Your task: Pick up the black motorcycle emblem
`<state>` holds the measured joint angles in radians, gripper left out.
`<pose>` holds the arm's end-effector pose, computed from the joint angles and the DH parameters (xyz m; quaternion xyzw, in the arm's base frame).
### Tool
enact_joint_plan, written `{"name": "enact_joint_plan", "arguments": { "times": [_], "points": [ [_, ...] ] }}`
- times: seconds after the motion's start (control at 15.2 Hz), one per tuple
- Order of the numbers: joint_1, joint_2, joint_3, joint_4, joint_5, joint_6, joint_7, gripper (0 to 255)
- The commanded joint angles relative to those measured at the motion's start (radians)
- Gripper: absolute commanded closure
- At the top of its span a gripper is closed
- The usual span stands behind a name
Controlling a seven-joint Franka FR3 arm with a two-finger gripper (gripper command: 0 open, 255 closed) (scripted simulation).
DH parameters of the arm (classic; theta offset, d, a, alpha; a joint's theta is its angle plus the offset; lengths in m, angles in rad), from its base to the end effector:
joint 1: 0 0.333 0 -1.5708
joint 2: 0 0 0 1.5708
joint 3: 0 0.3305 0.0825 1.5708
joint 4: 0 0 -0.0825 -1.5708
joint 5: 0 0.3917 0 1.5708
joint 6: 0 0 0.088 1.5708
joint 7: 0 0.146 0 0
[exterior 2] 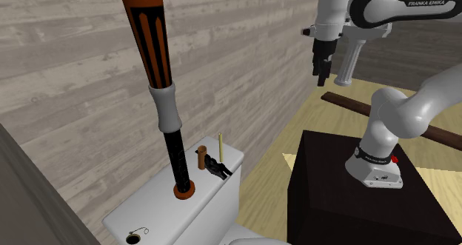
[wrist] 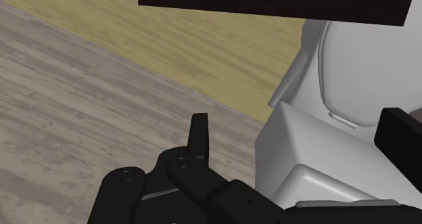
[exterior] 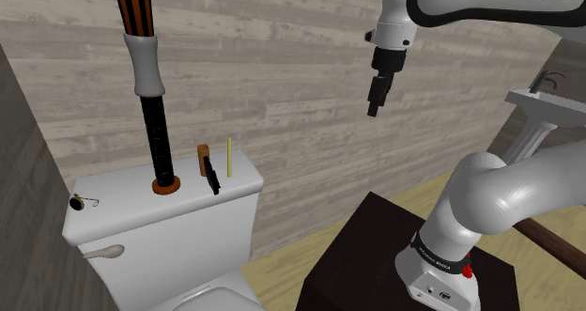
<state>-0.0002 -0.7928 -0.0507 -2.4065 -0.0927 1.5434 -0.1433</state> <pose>0.2941 -0.0317 0.5373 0.9975 0.0547 -0.0378 0.0250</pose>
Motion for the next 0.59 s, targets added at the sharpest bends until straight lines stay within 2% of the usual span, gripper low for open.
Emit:
{"name": "enact_joint_plan", "arguments": {
  "times": [0.0, 0.53],
  "points": [
    [0.000, 0.000, 0.000, 0.000, 0.000, 0.000, 0.000, 0],
    [0.030, 0.126, 0.146, -0.062, 0.092, 0.233, 0.230, 0]
  ]
}}
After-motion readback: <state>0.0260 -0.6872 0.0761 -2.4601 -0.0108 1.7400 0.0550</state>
